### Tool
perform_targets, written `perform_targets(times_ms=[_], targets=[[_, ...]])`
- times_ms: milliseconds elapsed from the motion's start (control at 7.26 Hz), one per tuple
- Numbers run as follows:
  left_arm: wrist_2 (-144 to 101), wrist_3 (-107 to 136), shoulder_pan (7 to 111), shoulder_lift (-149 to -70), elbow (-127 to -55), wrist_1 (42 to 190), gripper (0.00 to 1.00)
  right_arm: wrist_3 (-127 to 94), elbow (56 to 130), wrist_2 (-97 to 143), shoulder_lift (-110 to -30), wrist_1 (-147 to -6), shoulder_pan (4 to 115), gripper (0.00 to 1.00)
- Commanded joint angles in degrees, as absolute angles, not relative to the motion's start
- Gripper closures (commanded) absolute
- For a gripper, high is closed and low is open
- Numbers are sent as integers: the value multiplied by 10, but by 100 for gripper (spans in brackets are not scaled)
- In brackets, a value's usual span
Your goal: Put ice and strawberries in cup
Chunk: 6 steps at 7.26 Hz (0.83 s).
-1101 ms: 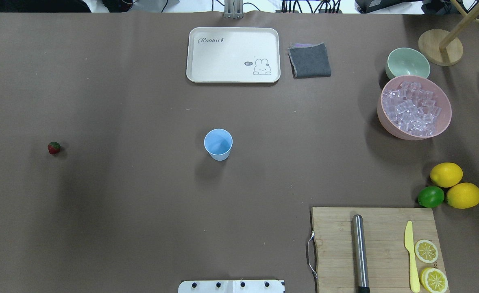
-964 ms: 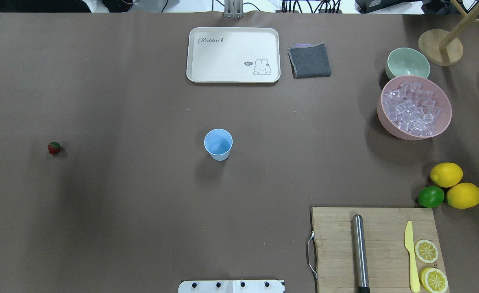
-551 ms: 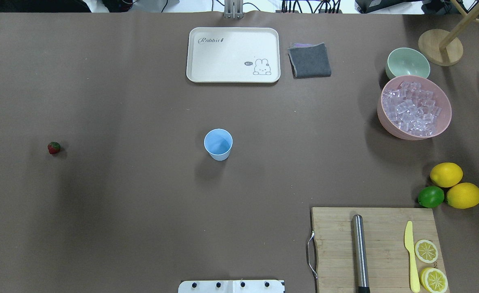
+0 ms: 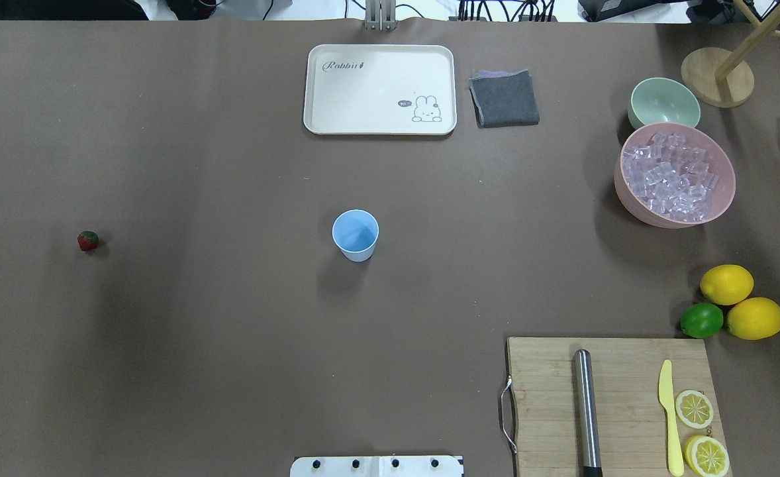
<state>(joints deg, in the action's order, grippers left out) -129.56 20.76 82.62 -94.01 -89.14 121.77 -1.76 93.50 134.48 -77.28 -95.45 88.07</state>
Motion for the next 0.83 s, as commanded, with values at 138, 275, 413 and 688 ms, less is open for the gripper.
perform_targets(times_ms=[138,275,413,688], targets=[[-1298,209,826,-950,-897,1239,3,-18,933,1345,-776,-954,881,1],[-1298,209,826,-954,-897,1237,3,-18,932,1345,-777,-954,881,1],[-1301,209,826,-960,-896,1229,3,-18,931,1344,-776,-954,881,1],[-1316,209,826,-962,-896,1216,3,-18,932,1345,-775,-954,881,1]])
